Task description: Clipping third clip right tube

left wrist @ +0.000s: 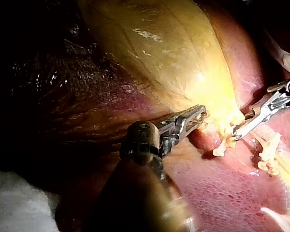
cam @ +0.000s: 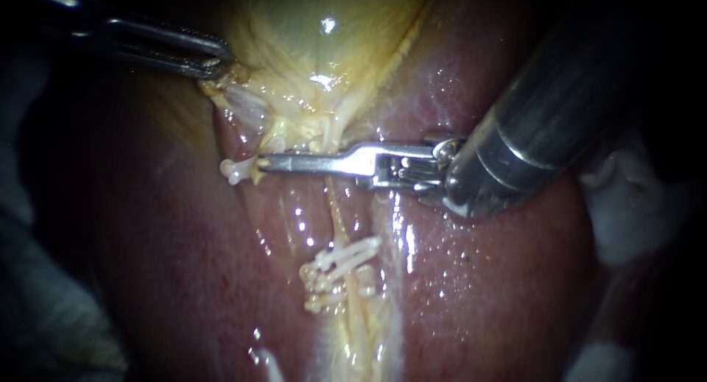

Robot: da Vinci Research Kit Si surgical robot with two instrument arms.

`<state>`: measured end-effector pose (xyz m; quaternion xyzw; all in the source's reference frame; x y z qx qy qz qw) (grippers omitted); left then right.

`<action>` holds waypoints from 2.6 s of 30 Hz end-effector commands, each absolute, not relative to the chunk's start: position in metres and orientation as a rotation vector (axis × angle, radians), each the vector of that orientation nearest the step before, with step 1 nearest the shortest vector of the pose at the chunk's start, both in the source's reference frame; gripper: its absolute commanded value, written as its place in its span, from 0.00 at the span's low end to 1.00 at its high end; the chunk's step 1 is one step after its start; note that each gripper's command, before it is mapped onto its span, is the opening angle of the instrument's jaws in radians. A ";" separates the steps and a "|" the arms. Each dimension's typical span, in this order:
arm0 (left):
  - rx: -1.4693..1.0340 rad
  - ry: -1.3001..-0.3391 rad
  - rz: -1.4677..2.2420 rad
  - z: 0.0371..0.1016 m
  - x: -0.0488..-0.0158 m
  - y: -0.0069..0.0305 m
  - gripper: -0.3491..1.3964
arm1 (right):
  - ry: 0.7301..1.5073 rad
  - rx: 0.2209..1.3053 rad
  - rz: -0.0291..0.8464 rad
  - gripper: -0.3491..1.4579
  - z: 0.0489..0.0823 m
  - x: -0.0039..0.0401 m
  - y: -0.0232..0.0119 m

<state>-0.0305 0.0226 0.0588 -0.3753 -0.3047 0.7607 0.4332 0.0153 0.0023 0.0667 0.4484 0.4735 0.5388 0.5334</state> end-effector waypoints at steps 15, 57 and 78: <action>-0.935 -0.760 1.896 0.0588 -0.0304 0.0226 0.00 | 1.203 0.926 1.115 0.45 0.0662 0.0150 0.0026; -0.935 -0.760 1.896 0.0587 -0.0302 0.0225 0.00 | 1.315 0.787 0.458 0.46 0.0600 0.0150 0.0030; -0.935 -0.760 1.896 0.0587 -0.0302 0.0225 0.00 | 1.308 0.844 0.511 0.30 0.0592 0.0147 0.0036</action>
